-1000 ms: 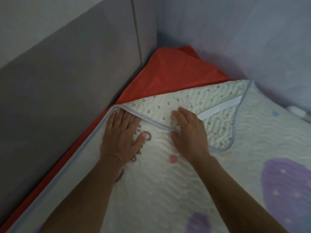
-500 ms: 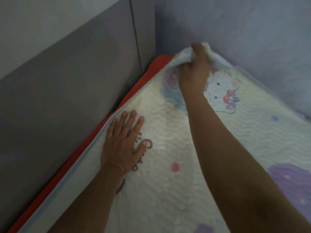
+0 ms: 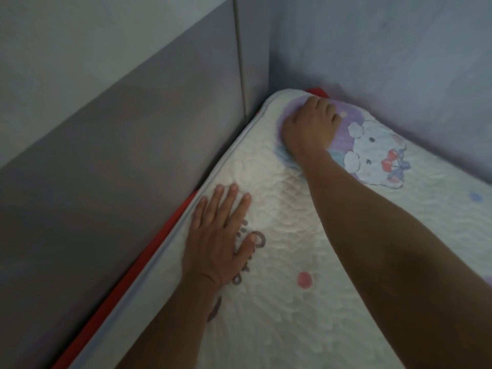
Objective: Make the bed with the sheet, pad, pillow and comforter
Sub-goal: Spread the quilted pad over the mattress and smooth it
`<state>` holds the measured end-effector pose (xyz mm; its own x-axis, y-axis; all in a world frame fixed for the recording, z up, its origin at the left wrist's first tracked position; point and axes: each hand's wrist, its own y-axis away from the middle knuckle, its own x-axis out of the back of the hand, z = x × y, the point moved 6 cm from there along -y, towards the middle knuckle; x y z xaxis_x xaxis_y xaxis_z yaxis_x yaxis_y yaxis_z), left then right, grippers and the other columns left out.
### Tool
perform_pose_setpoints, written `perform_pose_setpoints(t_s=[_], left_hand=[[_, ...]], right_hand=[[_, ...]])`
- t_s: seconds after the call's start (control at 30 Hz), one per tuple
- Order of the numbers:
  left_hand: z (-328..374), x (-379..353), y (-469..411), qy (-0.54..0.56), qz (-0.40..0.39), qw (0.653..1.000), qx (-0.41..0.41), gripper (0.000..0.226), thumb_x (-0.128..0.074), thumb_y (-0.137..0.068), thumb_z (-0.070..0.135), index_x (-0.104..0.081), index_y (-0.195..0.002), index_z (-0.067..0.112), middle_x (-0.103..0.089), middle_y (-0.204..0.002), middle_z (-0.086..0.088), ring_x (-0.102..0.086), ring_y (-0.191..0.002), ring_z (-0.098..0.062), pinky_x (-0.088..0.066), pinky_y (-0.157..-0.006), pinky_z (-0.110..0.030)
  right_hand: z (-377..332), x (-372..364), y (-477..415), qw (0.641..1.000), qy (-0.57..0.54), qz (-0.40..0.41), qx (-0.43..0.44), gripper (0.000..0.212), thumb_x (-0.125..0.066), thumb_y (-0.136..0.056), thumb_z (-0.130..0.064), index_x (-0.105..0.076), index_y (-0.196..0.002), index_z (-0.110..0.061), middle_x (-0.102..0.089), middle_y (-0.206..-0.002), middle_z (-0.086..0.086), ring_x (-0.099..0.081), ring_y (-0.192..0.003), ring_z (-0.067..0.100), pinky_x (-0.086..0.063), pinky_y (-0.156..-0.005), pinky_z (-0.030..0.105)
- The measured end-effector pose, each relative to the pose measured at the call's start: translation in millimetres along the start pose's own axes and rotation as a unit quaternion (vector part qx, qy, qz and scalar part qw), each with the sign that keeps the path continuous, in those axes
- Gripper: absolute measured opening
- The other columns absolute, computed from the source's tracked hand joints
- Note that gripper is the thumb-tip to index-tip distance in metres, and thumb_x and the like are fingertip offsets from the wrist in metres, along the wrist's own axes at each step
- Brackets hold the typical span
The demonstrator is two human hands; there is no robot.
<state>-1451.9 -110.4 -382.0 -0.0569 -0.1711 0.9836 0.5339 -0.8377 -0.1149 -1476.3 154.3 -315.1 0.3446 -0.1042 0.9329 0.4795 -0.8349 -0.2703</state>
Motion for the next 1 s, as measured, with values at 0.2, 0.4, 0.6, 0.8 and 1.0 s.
perform_pose_setpoints(t_s=[0.2,0.4,0.6,0.8,1.0], left_hand=[[-2,-2,0,-0.006,0.004,1.0,0.0,0.071,-0.037,-0.088,0.055,-0.023,-0.15,0.027,-0.012,-0.159,0.001,-0.006,-0.148,-0.02,-0.014,-0.118,-0.046],[-2,-2,0,-0.014,0.016,1.0,-0.004,0.069,-0.035,-0.089,0.055,-0.022,-0.151,0.026,-0.013,-0.159,0.0,-0.007,-0.148,-0.021,-0.014,-0.118,-0.046],[-3,-3,0,-0.011,0.029,1.0,-0.004,0.068,-0.032,-0.091,0.056,-0.021,-0.151,0.026,-0.013,-0.159,0.0,-0.007,-0.148,-0.021,-0.013,-0.118,-0.045],[-1,0,2,-0.027,0.008,1.0,-0.011,0.066,-0.026,-0.091,0.051,-0.016,-0.152,0.025,-0.013,-0.16,-0.002,-0.009,-0.147,-0.023,-0.01,-0.119,-0.045],[-1,0,3,-0.021,0.006,1.0,-0.015,0.064,-0.028,-0.093,0.046,-0.016,-0.152,0.025,-0.012,-0.16,-0.002,-0.009,-0.147,-0.024,-0.009,-0.119,-0.045]], right_hand=[[3,-31,-8,0.996,-0.032,-0.069,0.048,0.06,-0.025,-0.084,-0.037,-0.043,-0.129,0.0,-0.046,-0.135,0.019,-0.038,-0.128,0.034,-0.027,-0.106,0.05],[0,-24,5,0.99,-0.02,-0.129,0.061,0.057,-0.032,-0.099,-0.036,-0.027,-0.144,-0.002,-0.027,-0.153,0.015,-0.022,-0.141,0.03,-0.016,-0.113,0.05],[-5,0,93,0.983,-0.074,-0.146,0.089,0.05,-0.03,-0.101,-0.033,-0.026,-0.149,-0.017,-0.015,-0.16,0.006,-0.009,-0.147,0.025,-0.008,-0.116,0.046],[21,22,221,0.967,-0.125,-0.217,0.041,0.053,-0.029,-0.102,-0.028,-0.015,-0.153,-0.025,-0.002,-0.161,-0.003,0.003,-0.148,0.018,0.001,-0.118,0.043],[41,31,301,0.97,-0.109,-0.217,-0.024,0.056,-0.017,-0.097,-0.036,-0.013,-0.152,-0.029,-0.004,-0.161,-0.007,0.001,-0.149,0.017,0.001,-0.118,0.042]])
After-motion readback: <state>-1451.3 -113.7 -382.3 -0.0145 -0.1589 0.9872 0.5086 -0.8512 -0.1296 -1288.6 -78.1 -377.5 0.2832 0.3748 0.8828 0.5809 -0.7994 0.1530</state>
